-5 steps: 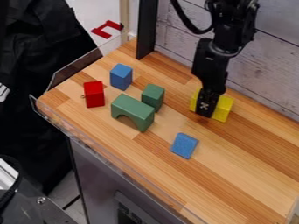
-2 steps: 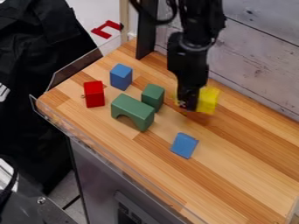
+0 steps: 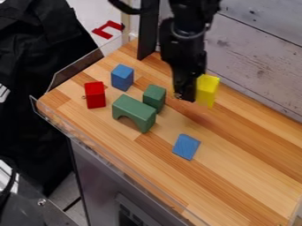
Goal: Put the yellow block on top of the green arch
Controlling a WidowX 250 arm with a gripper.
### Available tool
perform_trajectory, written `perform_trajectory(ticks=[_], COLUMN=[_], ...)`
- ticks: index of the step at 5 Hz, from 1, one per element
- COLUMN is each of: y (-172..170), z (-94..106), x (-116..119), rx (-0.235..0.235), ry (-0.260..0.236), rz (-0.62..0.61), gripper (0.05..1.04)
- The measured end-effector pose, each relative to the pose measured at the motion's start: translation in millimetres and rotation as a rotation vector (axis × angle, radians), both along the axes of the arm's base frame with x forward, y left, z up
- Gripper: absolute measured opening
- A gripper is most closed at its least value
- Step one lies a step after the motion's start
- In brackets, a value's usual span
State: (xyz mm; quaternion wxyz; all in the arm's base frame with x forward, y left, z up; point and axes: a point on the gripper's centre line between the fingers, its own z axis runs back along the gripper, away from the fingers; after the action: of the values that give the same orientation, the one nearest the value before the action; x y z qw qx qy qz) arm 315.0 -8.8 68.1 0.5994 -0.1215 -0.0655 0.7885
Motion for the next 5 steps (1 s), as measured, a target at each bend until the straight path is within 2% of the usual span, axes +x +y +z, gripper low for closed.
perform_trajectory(ticks=[1,2,3,5], y=[16.7,28.3,38.1,61.0], z=[10.7,10.7,9.5,3.1], x=[-6.2,-13.2,-19.4,-30.8], rx=[0.08,0.109,0.12,0.125], ry=[-0.001,0.037,0.075,0.111], rz=[-0.028,-0.038,-0.04,0.01], gripper=[0.582,0.582,0.582,0.582])
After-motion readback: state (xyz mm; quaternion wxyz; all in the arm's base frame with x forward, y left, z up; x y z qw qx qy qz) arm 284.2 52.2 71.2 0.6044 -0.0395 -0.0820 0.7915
